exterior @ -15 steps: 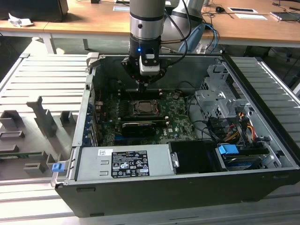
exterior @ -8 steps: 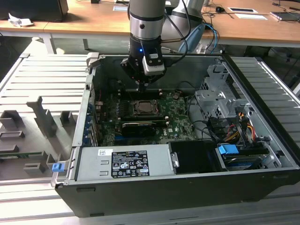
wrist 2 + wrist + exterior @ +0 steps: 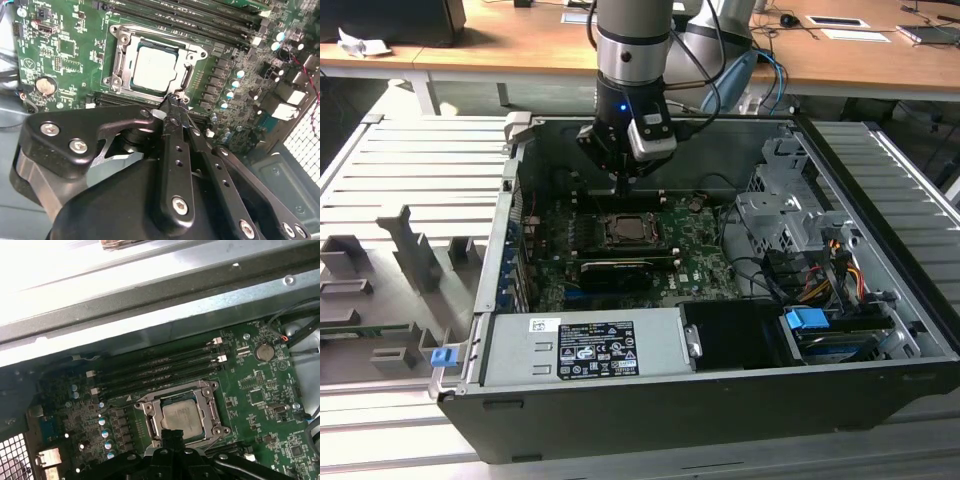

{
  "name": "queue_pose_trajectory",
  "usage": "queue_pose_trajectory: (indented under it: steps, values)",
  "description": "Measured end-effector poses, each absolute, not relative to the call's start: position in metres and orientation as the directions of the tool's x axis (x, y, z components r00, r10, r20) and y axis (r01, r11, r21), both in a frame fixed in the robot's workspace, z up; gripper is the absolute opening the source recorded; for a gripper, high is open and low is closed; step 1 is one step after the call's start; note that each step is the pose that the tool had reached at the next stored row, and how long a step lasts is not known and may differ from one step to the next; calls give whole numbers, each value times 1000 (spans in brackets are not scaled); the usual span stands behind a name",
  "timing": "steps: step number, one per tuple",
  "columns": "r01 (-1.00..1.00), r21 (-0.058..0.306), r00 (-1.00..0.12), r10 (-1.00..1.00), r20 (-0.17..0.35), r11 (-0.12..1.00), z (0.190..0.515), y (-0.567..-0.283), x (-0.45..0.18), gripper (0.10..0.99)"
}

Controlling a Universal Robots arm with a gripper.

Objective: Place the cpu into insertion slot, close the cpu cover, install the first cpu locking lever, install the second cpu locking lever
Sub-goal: 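Install the first cpu locking lever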

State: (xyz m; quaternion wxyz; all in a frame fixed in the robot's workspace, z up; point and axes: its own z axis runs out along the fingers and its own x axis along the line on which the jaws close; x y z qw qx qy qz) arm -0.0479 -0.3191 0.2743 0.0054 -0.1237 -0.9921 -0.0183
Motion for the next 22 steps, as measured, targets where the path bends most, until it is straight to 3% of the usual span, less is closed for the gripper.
queue_pose_trajectory:
  steps: [22]
  values:
    - [79,35,-997,78,15,996,274,-319,-48,106]
